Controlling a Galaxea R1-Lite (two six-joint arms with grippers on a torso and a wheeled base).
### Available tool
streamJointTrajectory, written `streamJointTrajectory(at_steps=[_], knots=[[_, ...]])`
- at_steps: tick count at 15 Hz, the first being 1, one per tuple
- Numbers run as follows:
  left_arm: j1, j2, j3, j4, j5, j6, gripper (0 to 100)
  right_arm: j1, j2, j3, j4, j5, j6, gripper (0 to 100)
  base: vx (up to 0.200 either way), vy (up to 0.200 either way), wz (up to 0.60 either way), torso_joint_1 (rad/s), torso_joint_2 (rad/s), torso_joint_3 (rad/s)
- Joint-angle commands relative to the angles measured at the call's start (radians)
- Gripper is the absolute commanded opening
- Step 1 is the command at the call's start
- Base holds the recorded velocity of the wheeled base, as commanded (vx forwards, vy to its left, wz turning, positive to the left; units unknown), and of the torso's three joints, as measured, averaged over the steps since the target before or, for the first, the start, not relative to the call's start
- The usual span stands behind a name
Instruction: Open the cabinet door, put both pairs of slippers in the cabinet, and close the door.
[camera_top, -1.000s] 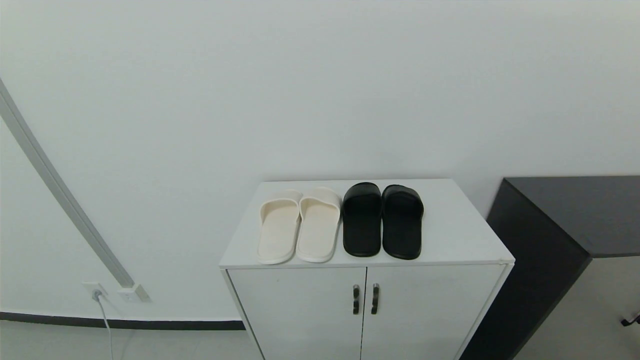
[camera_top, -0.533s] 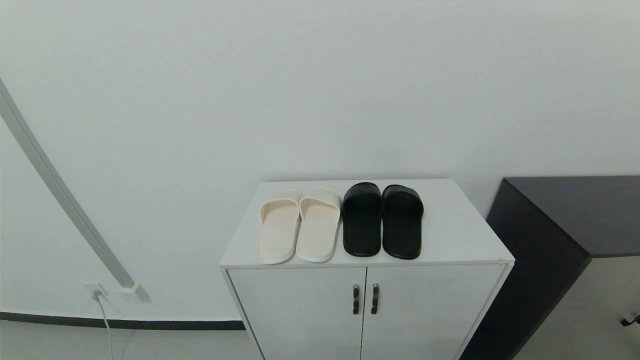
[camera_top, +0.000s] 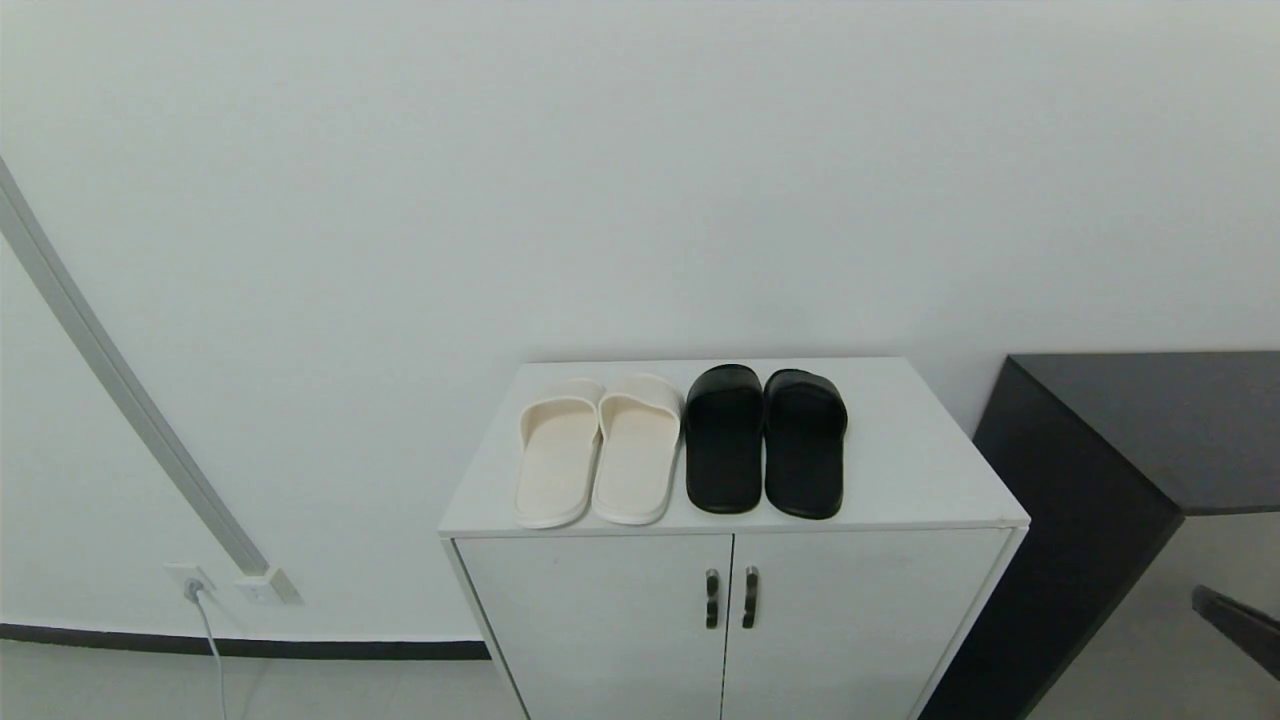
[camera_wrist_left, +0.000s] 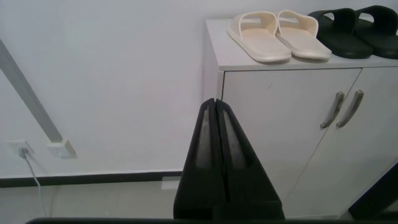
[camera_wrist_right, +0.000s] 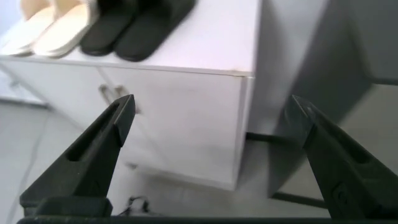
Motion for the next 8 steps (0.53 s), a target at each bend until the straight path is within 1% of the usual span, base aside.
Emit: streamJointTrajectory(at_steps=[1,2,4,6,8], knots=[[0.000,0.000,0.000,0.000,0.000,0.000,0,0.131,0.183,-0.094,-0.016,-0.019,0.042,100,0.000,0.000,0.00,0.000,0.00,0.000],[0.000,0.000,0.000,0.000,-0.002,-0.002,0,0.171,0.218,-0.136,-0.015,-0.027,0.058,100,0.000,0.000,0.00,0.000,0.00,0.000],[0.000,0.000,0.000,0.000,-0.002,-0.002,0,0.273,0.311,-0.205,-0.016,-0.107,0.098,100,0.000,0.000,0.00,0.000,0.00,0.000],[0.000,0.002,0.000,0.000,-0.002,-0.005,0,0.379,0.393,-0.282,-0.016,-0.170,0.167,100,0.000,0.000,0.00,0.000,0.00,0.000],[0.000,0.002,0.000,0.000,-0.002,-0.005,0,0.450,0.471,-0.359,-0.016,-0.222,0.187,100,0.000,0.000,0.00,0.000,0.00,0.000]])
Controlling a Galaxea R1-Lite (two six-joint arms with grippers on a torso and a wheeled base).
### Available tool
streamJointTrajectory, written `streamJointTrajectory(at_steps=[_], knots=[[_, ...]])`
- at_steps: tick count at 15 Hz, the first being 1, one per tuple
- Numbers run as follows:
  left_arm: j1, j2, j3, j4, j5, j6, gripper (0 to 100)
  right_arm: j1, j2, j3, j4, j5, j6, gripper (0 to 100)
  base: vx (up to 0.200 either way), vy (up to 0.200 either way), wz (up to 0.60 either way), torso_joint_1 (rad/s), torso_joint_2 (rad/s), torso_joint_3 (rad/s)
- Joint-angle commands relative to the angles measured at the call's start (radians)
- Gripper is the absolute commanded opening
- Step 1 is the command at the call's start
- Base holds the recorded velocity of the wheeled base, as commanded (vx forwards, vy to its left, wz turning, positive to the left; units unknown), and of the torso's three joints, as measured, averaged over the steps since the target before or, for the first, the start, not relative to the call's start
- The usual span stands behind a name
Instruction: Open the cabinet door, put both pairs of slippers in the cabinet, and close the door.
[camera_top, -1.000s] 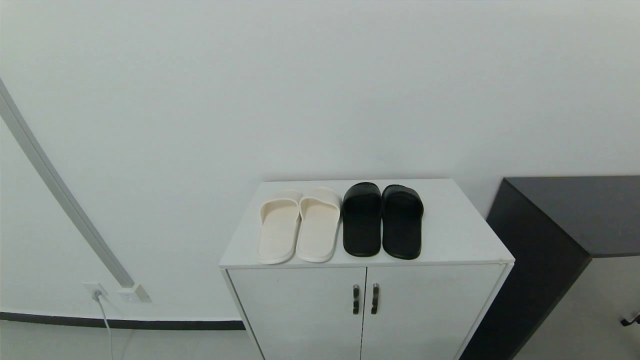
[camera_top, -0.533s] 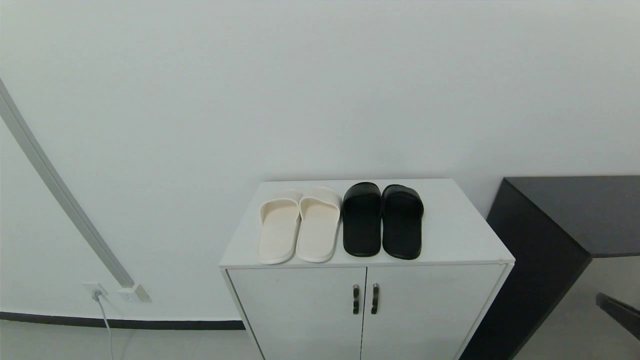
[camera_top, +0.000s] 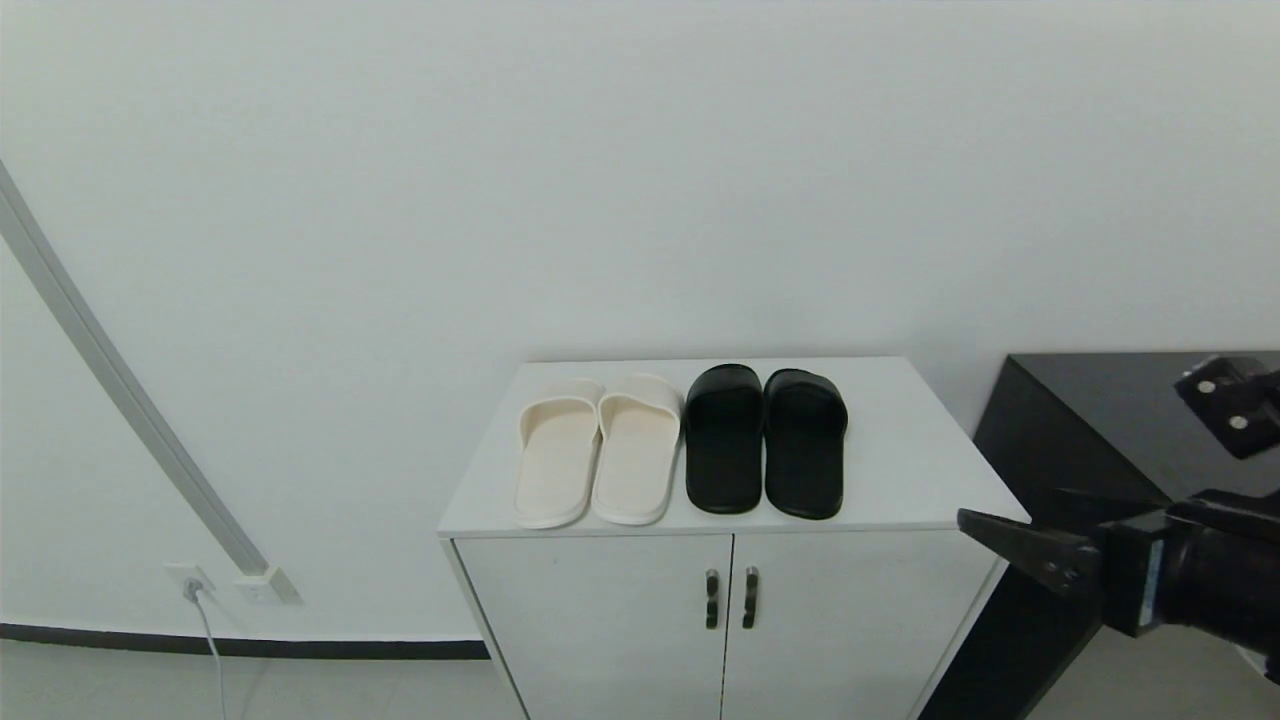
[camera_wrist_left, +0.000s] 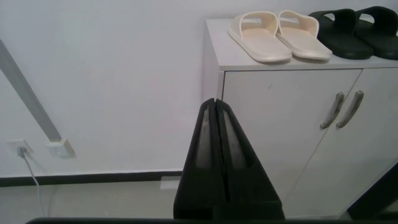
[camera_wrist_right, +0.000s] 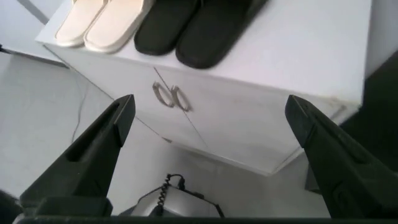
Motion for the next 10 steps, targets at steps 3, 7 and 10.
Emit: streamJointTrajectory(at_steps=[3,7,10], knots=[[0.000,0.002,0.000,0.000,0.002,-0.002,0,0.143,0.239,-0.179,-0.014,-0.147,0.062,100,0.000,0.000,0.00,0.000,0.00,0.000],[0.000,0.000,0.000,0.000,0.000,0.001,0,0.177,0.479,-0.354,-0.049,-0.345,0.082,100,0.000,0.000,0.00,0.000,0.00,0.000],[0.000,0.000,0.000,0.000,0.000,0.001,0,0.183,0.663,-0.494,-0.091,-0.453,0.077,100,0.000,0.000,0.00,0.000,0.00,0.000]])
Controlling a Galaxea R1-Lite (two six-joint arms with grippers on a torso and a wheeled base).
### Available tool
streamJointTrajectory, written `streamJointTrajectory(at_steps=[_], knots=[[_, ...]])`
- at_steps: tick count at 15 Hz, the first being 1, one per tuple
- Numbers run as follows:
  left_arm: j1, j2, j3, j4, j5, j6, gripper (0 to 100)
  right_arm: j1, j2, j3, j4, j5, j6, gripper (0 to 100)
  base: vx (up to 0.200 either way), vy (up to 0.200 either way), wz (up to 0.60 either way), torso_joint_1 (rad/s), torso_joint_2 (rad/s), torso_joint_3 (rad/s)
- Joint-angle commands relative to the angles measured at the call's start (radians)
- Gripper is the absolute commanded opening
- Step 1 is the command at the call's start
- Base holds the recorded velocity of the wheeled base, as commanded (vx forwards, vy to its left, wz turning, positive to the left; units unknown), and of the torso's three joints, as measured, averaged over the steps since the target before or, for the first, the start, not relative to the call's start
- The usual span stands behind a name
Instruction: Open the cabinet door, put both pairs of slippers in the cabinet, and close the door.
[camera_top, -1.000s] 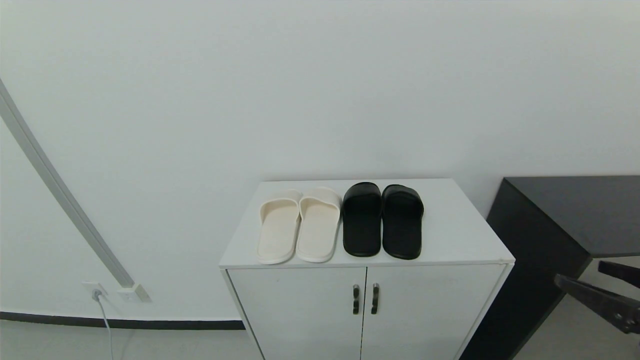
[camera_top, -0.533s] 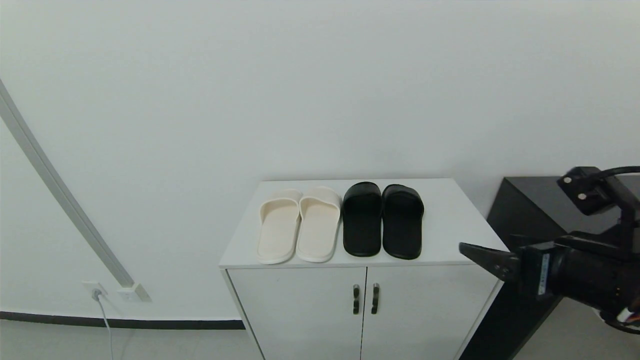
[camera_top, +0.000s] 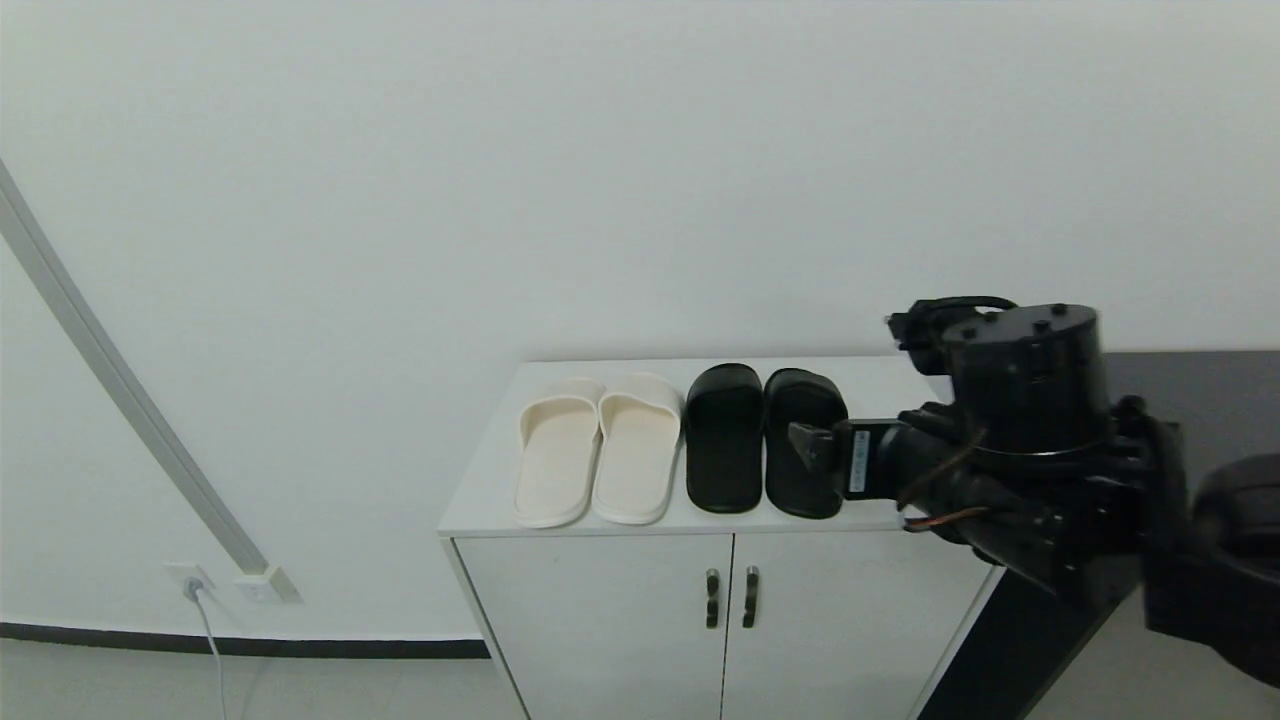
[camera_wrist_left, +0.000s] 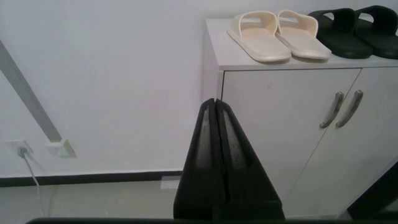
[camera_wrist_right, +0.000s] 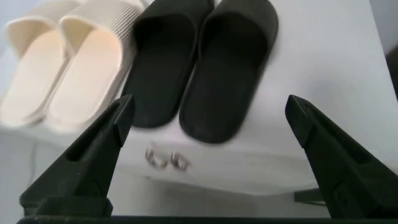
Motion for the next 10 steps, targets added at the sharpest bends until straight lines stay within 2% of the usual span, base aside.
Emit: streamJointTrajectory(at_steps=[1,6,10], knots=[[0.000,0.000,0.000,0.000,0.000,0.000,0,0.007,0.236,-0.168,-0.019,-0.084,-0.001,100,0.000,0.000,0.00,0.000,0.00,0.000],[0.000,0.000,0.000,0.000,0.000,0.000,0,-0.025,0.469,-0.393,-0.019,-0.182,-0.004,100,0.000,0.000,0.00,0.000,0.00,0.000],[0.000,0.000,0.000,0.000,0.002,0.000,0,-0.070,0.592,-0.536,-0.015,-0.201,-0.021,100,0.000,0.000,0.00,0.000,0.00,0.000]])
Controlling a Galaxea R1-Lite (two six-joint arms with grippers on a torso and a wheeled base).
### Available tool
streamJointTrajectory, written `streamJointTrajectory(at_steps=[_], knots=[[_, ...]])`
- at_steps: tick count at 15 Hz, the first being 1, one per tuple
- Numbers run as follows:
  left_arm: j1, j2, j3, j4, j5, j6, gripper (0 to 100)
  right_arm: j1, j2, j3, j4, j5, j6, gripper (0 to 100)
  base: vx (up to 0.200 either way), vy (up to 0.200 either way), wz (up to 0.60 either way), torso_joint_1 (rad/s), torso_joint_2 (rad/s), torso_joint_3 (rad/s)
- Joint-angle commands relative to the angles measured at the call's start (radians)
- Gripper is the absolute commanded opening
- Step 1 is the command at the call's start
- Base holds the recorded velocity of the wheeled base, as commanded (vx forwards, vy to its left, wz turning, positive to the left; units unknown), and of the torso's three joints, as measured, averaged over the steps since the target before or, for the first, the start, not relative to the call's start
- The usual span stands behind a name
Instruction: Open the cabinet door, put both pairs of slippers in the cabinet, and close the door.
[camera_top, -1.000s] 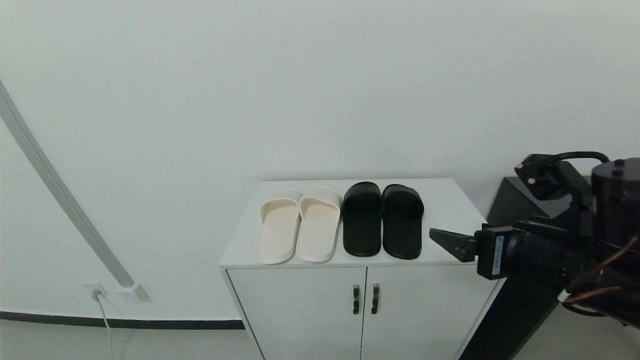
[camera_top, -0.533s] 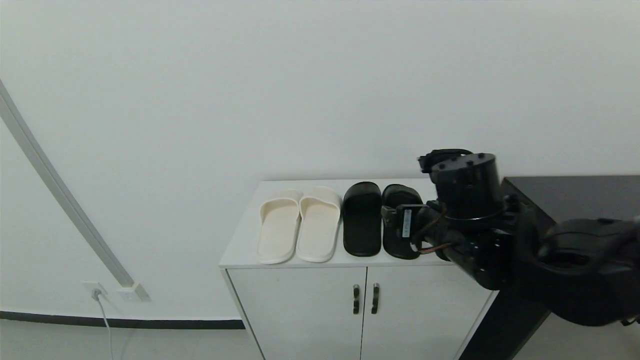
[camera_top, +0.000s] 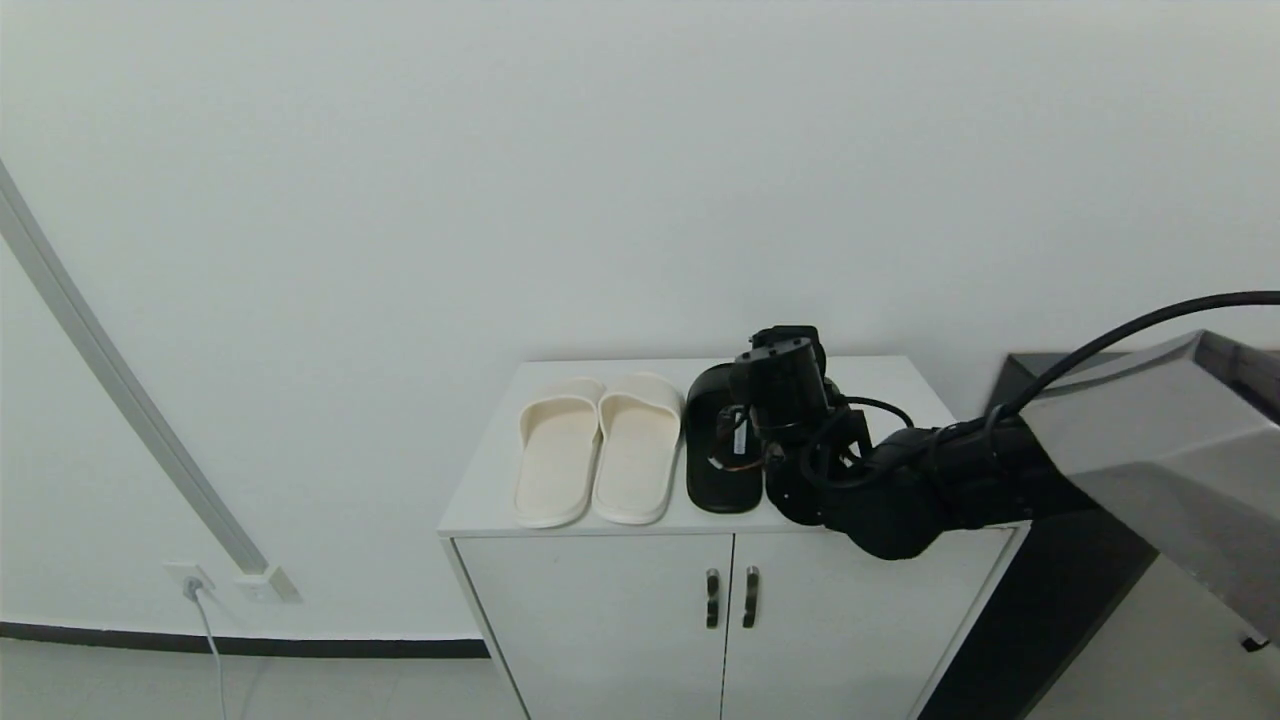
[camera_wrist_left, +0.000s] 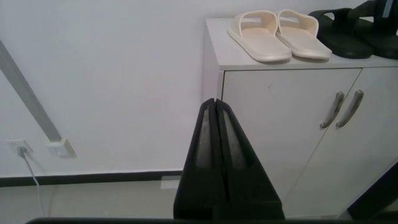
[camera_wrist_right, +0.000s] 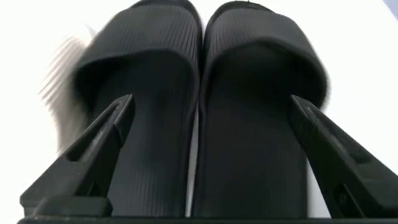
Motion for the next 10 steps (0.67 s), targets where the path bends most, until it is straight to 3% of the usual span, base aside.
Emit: streamJointTrajectory(at_steps=[1,7,10], knots=[[0.000,0.000,0.000,0.000,0.000,0.000,0,-0.031,0.100,-0.098,0.001,-0.002,-0.003,100,0.000,0.000,0.00,0.000,0.00,0.000],[0.000,0.000,0.000,0.000,0.000,0.002,0,-0.074,0.211,-0.256,0.001,-0.004,-0.024,100,0.000,0.000,0.00,0.000,0.00,0.000],[0.000,0.000,0.000,0.000,0.000,0.002,0,-0.083,0.219,-0.266,-0.005,-0.022,-0.040,100,0.000,0.000,0.00,0.000,0.00,0.000]])
